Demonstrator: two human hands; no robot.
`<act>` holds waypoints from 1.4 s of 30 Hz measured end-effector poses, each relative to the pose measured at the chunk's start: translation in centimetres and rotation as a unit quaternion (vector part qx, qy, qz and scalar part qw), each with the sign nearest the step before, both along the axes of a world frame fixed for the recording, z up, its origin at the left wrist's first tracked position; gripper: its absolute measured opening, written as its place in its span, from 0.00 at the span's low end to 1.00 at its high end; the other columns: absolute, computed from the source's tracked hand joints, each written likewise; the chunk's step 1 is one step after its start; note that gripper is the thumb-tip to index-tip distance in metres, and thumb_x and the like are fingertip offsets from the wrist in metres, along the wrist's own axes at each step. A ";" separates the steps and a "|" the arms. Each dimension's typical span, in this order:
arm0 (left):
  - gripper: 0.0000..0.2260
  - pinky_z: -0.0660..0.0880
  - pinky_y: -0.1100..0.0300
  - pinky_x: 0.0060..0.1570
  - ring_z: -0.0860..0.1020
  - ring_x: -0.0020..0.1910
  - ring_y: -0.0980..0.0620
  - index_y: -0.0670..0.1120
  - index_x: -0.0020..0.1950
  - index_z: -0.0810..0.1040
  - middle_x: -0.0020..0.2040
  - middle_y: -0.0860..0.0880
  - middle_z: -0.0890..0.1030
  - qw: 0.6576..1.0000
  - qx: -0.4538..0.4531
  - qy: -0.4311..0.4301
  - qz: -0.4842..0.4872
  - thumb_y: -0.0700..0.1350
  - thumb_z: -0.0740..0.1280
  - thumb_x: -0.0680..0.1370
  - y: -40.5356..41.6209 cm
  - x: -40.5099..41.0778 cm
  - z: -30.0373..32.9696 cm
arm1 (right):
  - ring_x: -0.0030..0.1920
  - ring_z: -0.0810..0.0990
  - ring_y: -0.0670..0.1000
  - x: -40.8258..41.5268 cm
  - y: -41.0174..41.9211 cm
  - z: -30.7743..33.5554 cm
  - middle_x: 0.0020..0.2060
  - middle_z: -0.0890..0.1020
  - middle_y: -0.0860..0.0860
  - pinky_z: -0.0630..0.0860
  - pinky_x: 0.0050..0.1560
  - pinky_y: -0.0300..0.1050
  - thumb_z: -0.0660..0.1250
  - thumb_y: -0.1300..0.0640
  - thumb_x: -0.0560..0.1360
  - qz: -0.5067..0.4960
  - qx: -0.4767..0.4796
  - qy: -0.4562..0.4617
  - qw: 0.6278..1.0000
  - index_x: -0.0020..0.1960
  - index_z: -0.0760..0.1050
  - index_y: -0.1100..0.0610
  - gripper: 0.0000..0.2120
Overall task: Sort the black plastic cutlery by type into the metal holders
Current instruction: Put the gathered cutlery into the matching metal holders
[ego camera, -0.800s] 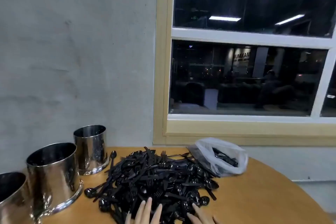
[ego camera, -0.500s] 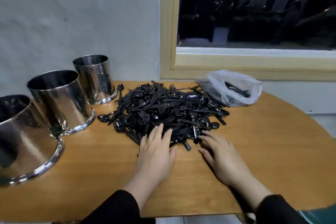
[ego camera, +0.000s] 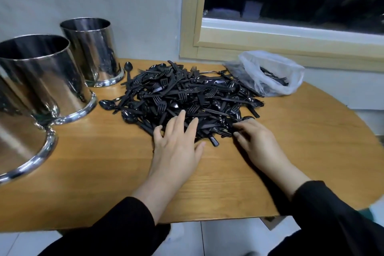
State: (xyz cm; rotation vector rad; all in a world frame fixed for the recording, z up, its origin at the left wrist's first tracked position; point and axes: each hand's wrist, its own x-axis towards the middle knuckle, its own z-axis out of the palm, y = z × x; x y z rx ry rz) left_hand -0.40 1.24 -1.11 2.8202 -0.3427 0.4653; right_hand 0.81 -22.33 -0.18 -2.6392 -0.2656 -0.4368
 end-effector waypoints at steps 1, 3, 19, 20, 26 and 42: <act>0.28 0.64 0.36 0.70 0.68 0.74 0.44 0.50 0.76 0.69 0.78 0.43 0.67 1.000 0.001 -0.004 -0.002 0.60 0.65 0.80 0.0 0.0 0.1 | 0.53 0.80 0.51 0.1 0.1 0.1 0.52 0.81 0.49 0.73 0.57 0.40 0.70 0.59 0.78 -0.001 0.003 -0.009 1.000 0.59 0.81 0.57 0.10; 0.27 0.66 0.36 0.69 0.69 0.73 0.43 0.49 0.76 0.70 0.77 0.42 0.68 1.000 -0.001 -0.014 -0.011 0.60 0.65 0.79 0.1 0.0 0.0 | 0.49 0.81 0.51 0.2 0.2 0.4 0.49 0.83 0.51 0.71 0.53 0.36 0.71 0.61 0.77 -0.014 0.019 -0.049 0.999 0.55 0.83 0.59 0.07; 0.27 0.59 0.53 0.73 0.69 0.71 0.51 0.46 0.81 0.64 0.71 0.51 0.75 0.980 -0.147 -0.035 -0.128 0.57 0.51 0.85 -1.5 0.1 4.6 | 0.48 0.80 0.52 -0.4 -0.6 7.4 0.47 0.82 0.52 0.71 0.51 0.35 0.69 0.71 0.76 0.033 -0.004 -0.229 0.973 0.51 0.82 0.61 0.09; 0.27 0.60 0.52 0.72 0.70 0.70 0.50 0.47 0.81 0.63 0.71 0.51 0.76 0.983 -0.129 -0.002 -0.128 0.57 0.51 0.85 -1.9 0.6 5.2 | 0.48 0.79 0.49 -0.5 0.1 7.7 0.47 0.82 0.52 0.71 0.52 0.33 0.69 0.71 0.76 0.046 0.005 -0.230 0.972 0.51 0.82 0.61 0.09; 0.17 0.78 0.45 0.51 0.80 0.50 0.47 0.46 0.63 0.77 0.52 0.50 0.81 0.972 -0.210 0.022 -0.108 0.53 0.54 0.87 -2.0 3.2 4.8 | 0.51 0.80 0.45 0.4 2.3 9.1 0.50 0.80 0.48 0.75 0.55 0.35 0.68 0.66 0.78 0.036 0.110 -0.210 0.971 0.52 0.82 0.59 0.06; 0.14 0.78 0.48 0.50 0.79 0.49 0.52 0.49 0.68 0.80 0.52 0.55 0.79 0.959 -0.252 0.016 -0.126 0.48 0.59 0.86 -0.3 4.6 3.3 | 0.60 0.74 0.54 3.7 -3.0 0.0 0.65 0.77 0.51 0.66 0.70 0.59 0.66 0.64 0.74 -0.115 -0.049 0.058 0.990 0.68 0.77 0.56 0.22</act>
